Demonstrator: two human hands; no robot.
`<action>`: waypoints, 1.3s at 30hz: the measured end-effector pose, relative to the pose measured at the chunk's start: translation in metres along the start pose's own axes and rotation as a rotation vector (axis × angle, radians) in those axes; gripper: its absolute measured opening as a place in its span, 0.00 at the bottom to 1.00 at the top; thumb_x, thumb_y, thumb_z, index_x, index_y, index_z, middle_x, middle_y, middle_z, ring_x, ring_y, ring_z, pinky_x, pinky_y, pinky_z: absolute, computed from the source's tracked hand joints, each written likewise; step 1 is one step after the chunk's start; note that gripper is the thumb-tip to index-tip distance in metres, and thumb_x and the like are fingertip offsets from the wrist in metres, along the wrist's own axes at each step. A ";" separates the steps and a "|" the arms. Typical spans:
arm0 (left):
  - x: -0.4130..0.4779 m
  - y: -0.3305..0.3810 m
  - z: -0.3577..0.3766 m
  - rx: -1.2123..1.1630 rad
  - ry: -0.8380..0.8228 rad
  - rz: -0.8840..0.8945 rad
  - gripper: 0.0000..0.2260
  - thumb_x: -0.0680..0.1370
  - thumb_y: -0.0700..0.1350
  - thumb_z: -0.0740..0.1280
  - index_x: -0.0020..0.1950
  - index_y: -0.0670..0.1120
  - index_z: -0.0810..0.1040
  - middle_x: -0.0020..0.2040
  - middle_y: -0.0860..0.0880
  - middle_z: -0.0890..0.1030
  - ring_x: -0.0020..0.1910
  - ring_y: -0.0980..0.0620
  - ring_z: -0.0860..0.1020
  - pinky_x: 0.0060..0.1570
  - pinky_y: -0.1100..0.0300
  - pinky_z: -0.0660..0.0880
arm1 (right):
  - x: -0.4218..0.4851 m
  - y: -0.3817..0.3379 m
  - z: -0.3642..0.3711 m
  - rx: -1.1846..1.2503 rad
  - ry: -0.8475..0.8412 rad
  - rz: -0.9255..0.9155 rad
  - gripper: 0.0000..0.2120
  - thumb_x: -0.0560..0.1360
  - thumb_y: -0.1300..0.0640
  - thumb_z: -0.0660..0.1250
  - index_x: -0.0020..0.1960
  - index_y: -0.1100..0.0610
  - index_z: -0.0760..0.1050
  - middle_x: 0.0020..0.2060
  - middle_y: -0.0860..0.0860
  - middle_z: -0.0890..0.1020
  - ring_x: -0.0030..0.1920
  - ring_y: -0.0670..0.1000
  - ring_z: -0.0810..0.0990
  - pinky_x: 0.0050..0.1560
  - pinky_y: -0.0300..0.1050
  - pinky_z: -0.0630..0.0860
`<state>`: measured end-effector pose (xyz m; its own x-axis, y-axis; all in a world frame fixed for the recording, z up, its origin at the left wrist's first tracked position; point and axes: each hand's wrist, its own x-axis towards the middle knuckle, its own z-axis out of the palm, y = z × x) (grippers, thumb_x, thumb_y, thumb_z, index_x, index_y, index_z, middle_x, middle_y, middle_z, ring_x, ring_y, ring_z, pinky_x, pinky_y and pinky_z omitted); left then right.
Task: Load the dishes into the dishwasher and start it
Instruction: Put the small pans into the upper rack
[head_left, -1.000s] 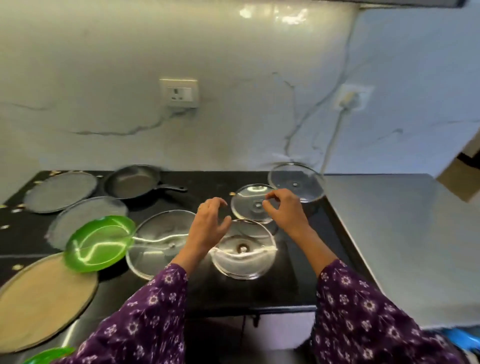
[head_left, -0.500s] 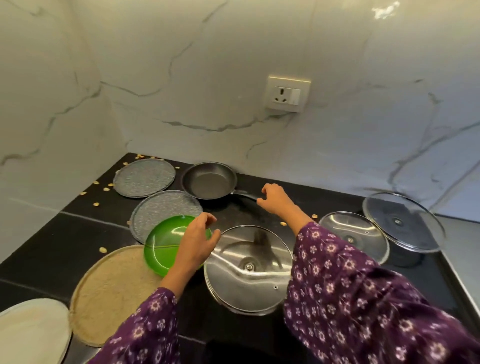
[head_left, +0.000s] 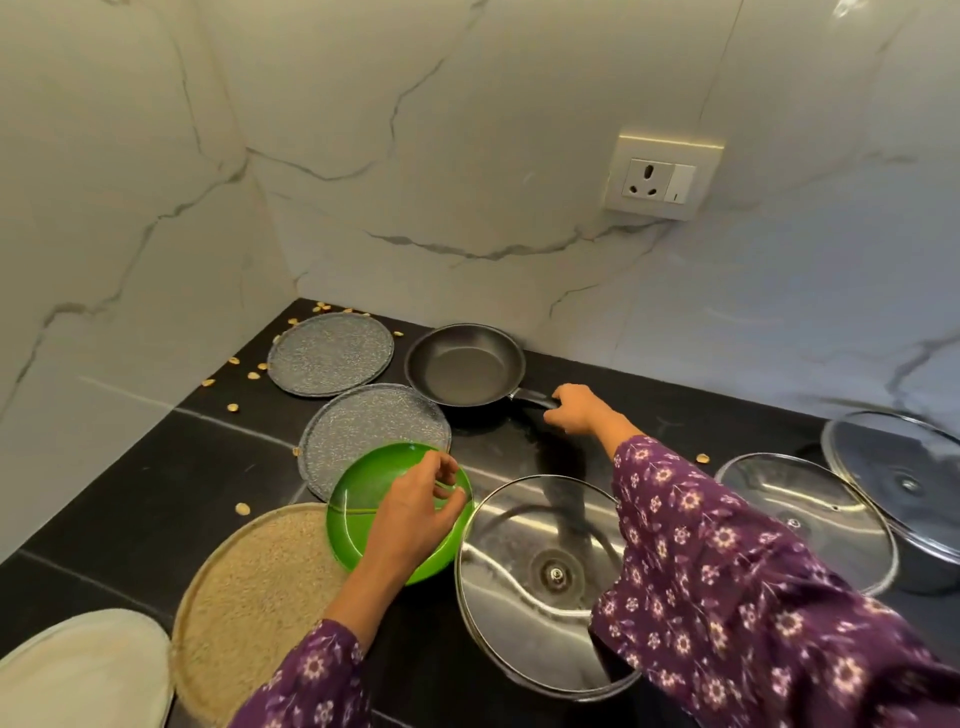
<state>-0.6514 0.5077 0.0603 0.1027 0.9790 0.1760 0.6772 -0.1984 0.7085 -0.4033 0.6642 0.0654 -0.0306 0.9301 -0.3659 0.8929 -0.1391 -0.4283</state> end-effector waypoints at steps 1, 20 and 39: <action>0.000 0.001 0.000 -0.001 -0.002 0.003 0.07 0.72 0.44 0.69 0.47 0.51 0.72 0.41 0.58 0.77 0.39 0.61 0.77 0.42 0.55 0.77 | -0.005 -0.003 -0.003 0.015 0.026 -0.010 0.07 0.70 0.55 0.64 0.45 0.57 0.74 0.43 0.57 0.80 0.41 0.58 0.81 0.45 0.53 0.80; -0.041 0.188 0.111 -0.092 -0.275 0.354 0.08 0.73 0.47 0.70 0.50 0.51 0.74 0.38 0.58 0.79 0.37 0.60 0.77 0.41 0.60 0.75 | -0.253 0.115 -0.113 0.857 0.467 -0.035 0.14 0.77 0.51 0.65 0.36 0.58 0.74 0.27 0.51 0.76 0.23 0.45 0.69 0.27 0.36 0.72; -0.282 0.451 0.378 -0.136 -0.968 0.852 0.09 0.74 0.50 0.66 0.51 0.53 0.71 0.42 0.56 0.78 0.41 0.55 0.77 0.43 0.53 0.76 | -0.697 0.456 -0.013 1.363 1.303 0.296 0.18 0.83 0.52 0.52 0.39 0.57 0.73 0.30 0.59 0.73 0.22 0.45 0.60 0.19 0.34 0.55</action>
<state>-0.0995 0.1595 0.0715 0.9827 0.1666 0.0810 0.0649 -0.7189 0.6921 0.0309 -0.0430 0.1358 0.9227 0.3812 -0.0578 -0.1237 0.1506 -0.9808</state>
